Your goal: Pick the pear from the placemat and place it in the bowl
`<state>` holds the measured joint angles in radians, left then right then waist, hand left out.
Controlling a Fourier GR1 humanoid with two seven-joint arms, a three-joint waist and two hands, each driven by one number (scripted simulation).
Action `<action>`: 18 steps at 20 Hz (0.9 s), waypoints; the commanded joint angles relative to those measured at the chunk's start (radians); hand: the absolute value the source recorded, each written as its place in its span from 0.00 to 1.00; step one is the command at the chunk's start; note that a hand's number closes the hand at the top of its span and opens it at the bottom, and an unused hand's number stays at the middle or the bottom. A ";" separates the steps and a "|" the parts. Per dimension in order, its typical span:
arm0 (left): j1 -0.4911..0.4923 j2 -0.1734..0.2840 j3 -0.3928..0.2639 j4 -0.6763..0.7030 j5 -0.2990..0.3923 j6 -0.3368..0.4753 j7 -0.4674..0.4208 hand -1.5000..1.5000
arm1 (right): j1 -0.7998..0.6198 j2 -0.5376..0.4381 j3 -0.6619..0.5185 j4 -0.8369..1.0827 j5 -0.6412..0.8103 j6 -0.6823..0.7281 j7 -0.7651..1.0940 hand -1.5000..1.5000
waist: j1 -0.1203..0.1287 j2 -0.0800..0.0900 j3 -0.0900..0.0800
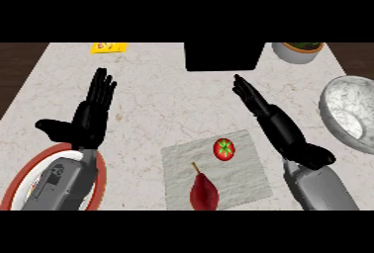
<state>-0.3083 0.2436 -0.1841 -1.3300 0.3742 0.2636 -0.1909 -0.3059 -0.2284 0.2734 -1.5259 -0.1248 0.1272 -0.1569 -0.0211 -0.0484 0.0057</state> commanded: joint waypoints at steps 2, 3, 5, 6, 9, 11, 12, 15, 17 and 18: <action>-0.010 0.078 0.020 -0.028 -0.063 0.028 0.073 0.50 | 0.031 -0.031 -0.017 -0.125 0.052 -0.021 -0.001 1.00 | 0.016 0.045 -0.006; 0.028 0.142 0.032 -0.036 -0.074 0.025 0.100 0.50 | -0.014 -0.004 0.000 -0.190 0.073 -0.073 0.056 1.00 | 0.020 0.040 -0.006; 0.090 0.200 0.025 -0.076 -0.124 0.067 0.138 0.50 | -0.011 -0.037 -0.008 -0.281 0.100 -0.086 0.085 1.00 | 0.023 0.033 -0.005; 0.060 0.250 0.056 -0.019 -0.151 0.081 0.152 0.50 | -0.054 -0.060 -0.023 -0.315 0.105 -0.081 0.123 1.00 | 0.014 0.033 -0.006; 0.116 0.231 0.062 -0.008 -0.114 0.067 0.140 0.50 | 0.130 -0.296 -0.024 -0.102 0.432 -0.167 0.304 0.00 | -0.054 0.017 -0.015; 0.145 0.233 0.060 -0.010 -0.109 0.062 0.154 0.50 | 0.236 -0.195 -0.011 -0.224 0.471 -0.314 0.345 0.00 | -0.068 0.015 -0.010; 0.160 0.240 0.063 -0.020 -0.113 0.066 0.155 0.50 | 0.303 -0.185 0.020 -0.297 0.510 -0.346 0.349 0.00 | -0.062 0.016 -0.009; 0.169 0.293 0.097 -0.073 -0.085 0.027 0.181 0.50 | 0.492 -0.198 0.159 -0.488 0.663 -0.387 0.361 0.00 | -0.040 0.022 -0.008; 0.162 0.268 0.059 -0.103 -0.119 0.058 0.209 0.50 | 0.558 -0.178 0.250 -0.583 0.787 -0.419 0.447 0.00 | -0.026 0.029 -0.008; 0.197 0.297 0.095 -0.104 -0.087 0.012 0.172 0.50 | 0.640 -0.191 0.277 -0.607 0.830 -0.439 0.443 0.00 | -0.022 0.030 -0.008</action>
<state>-0.1482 0.5083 -0.1097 -1.4009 0.2762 0.3019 -0.0175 0.1465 -0.4142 0.4385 -1.9819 0.5333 -0.2391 0.2155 -0.0555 -0.0241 -0.0033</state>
